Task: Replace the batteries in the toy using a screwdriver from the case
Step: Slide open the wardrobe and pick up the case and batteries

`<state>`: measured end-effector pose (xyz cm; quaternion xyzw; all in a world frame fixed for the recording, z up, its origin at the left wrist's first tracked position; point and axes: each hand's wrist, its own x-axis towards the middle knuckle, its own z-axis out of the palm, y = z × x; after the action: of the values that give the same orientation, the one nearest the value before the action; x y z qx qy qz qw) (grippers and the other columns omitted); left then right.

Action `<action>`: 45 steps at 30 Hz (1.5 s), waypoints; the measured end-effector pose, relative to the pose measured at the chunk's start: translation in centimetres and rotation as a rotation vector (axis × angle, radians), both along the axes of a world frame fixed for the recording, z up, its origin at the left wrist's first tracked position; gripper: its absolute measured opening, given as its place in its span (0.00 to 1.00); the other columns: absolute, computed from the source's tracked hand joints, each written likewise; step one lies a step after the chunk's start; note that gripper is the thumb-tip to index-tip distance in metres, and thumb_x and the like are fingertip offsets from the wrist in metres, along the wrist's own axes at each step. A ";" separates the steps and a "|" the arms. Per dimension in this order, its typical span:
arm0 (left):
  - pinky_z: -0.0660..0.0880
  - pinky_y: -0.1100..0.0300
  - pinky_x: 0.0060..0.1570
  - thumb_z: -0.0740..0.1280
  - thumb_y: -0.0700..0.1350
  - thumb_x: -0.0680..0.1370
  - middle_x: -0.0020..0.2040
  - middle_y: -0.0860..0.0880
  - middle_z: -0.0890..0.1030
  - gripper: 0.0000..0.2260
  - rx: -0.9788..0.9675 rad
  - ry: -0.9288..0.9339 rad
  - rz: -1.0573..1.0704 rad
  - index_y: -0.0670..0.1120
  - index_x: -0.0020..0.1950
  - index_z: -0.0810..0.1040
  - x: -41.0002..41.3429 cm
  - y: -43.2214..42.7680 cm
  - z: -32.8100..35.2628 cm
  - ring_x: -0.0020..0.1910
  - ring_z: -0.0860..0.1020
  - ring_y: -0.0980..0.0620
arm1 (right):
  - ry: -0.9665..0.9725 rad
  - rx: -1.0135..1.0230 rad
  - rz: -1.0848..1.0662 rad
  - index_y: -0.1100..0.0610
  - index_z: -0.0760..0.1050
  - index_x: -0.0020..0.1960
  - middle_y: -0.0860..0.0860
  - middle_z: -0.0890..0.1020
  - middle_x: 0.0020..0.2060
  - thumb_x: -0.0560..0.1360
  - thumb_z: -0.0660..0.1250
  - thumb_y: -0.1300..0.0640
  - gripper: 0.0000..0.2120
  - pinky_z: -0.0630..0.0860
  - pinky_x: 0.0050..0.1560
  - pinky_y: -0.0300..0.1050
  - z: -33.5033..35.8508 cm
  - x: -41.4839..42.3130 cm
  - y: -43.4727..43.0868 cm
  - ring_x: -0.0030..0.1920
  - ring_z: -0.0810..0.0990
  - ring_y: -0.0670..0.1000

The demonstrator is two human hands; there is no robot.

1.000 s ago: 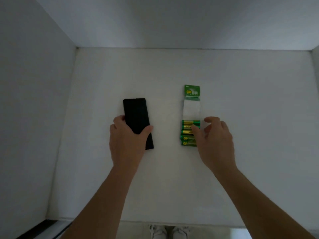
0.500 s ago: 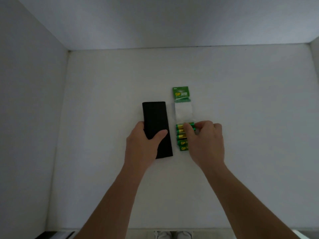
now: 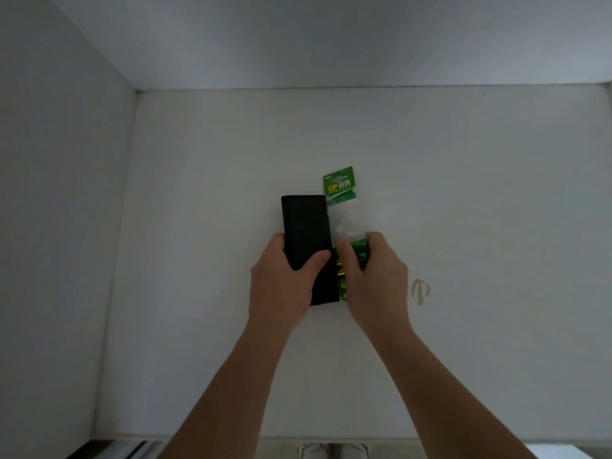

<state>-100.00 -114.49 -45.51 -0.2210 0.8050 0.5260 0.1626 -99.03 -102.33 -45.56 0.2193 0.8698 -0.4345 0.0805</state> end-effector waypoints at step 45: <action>0.82 0.53 0.35 0.63 0.41 0.82 0.50 0.38 0.84 0.10 0.607 0.024 0.045 0.40 0.62 0.73 12.0 4.5 29.9 0.42 0.84 0.41 | 0.031 -0.609 -0.386 0.59 0.72 0.48 0.53 0.76 0.33 0.83 0.60 0.52 0.11 0.71 0.23 0.39 29.4 12.8 8.0 0.27 0.75 0.46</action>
<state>-87.95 -109.94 -15.60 -0.1739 0.6078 0.7486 0.1999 -86.23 -94.31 -16.18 0.3389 0.6441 -0.6843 0.0455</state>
